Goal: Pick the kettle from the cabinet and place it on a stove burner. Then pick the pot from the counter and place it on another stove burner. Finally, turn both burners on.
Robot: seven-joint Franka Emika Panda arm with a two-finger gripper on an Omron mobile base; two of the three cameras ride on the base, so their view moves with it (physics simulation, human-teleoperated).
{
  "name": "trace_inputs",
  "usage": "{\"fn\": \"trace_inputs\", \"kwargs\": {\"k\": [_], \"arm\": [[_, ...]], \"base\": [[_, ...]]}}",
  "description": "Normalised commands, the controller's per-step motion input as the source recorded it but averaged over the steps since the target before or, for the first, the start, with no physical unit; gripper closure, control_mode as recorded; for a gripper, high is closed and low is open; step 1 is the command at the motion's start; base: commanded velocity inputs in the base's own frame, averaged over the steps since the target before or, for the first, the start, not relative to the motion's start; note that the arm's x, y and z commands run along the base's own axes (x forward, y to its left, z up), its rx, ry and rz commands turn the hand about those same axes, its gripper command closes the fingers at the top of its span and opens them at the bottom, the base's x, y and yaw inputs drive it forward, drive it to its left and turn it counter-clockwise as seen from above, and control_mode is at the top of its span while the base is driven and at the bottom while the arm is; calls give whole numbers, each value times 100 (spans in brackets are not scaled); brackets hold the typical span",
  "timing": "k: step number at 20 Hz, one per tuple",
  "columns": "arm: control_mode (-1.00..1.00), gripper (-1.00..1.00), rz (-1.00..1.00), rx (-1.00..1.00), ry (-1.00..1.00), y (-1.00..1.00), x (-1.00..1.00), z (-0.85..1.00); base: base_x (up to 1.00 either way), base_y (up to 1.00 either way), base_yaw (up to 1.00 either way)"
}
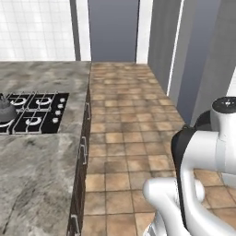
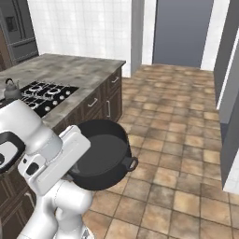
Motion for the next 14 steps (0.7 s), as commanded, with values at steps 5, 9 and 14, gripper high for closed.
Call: {"fn": "trace_inputs", "kwargs": {"k": [5,9,14], "arm": [[100,100,0,0,0,0,0,0],[100,100,0,0,0,0,0,0],[100,100,0,0,0,0,0,0]], "base": [[27,-20,9],[42,-23,12],[36,-32,21]]}}
